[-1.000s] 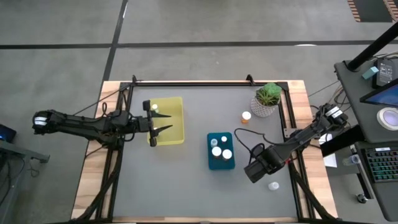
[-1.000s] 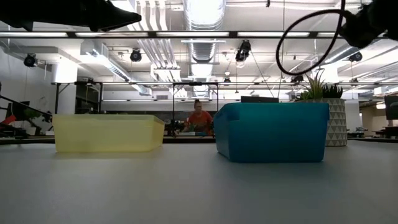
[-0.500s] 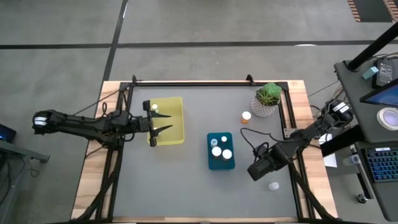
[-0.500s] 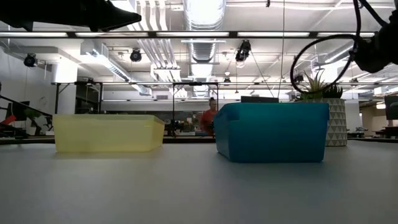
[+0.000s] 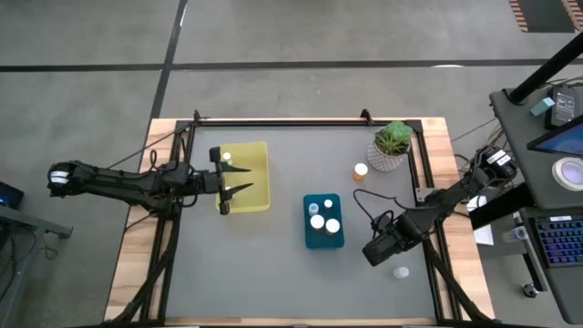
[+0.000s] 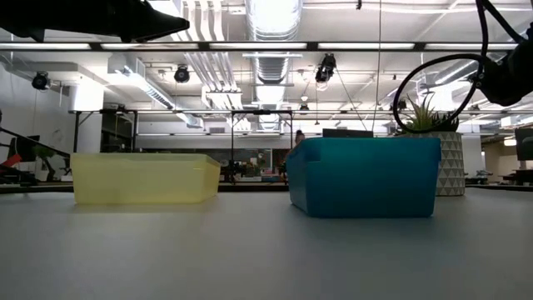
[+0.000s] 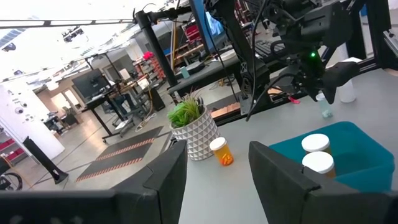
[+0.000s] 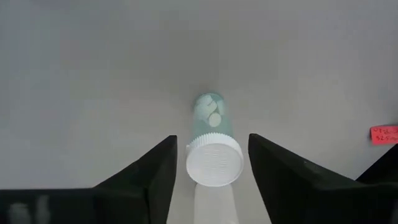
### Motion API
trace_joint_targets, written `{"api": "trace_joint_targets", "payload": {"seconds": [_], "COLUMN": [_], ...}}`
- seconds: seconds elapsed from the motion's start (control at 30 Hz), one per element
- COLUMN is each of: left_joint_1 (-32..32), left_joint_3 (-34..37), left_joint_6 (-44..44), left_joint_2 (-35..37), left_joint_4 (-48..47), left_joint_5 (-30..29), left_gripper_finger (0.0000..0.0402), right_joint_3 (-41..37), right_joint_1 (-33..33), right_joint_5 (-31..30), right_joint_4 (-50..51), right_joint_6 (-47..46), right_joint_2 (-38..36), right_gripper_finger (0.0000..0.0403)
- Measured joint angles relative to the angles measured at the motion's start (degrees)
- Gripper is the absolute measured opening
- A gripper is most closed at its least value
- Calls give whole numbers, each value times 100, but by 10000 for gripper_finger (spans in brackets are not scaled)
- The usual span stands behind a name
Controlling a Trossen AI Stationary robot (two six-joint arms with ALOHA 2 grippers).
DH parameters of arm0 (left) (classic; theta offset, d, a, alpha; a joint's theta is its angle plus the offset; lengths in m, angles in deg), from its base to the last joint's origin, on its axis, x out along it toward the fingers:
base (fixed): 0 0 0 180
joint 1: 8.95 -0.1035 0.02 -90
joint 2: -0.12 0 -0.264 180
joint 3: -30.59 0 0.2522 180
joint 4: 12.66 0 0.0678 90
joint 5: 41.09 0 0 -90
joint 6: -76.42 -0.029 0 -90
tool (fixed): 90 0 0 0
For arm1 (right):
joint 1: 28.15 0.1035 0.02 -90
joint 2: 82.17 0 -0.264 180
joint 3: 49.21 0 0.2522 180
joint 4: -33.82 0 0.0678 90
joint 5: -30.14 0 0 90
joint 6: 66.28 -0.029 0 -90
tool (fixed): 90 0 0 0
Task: Pick and place medicine bottles into bin by pill shape (circle, oval)
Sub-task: Put the light blue tablet bottle into the yellow bin
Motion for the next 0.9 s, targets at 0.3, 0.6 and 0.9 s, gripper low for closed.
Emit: {"api": "trace_joint_targets", "payload": {"seconds": [0.3,0.6,0.9], "left_joint_1": [-2,0,-2], "left_joint_3": [0,0,0], "left_joint_6": [0,0,2], "left_joint_2": [0,0,0], "left_joint_4": [0,0,9], "left_joint_5": [-2,-2,-2], "left_gripper_finger": [157,157,157], "right_joint_3": [0,3,765], "right_joint_1": [11,11,-111], "right_joint_5": [-3,-4,-49], "right_joint_4": [-19,-16,1320], "right_joint_6": [-54,-48,178], "right_joint_2": [-4,-10,-197], "right_gripper_finger": [133,117,117]}}
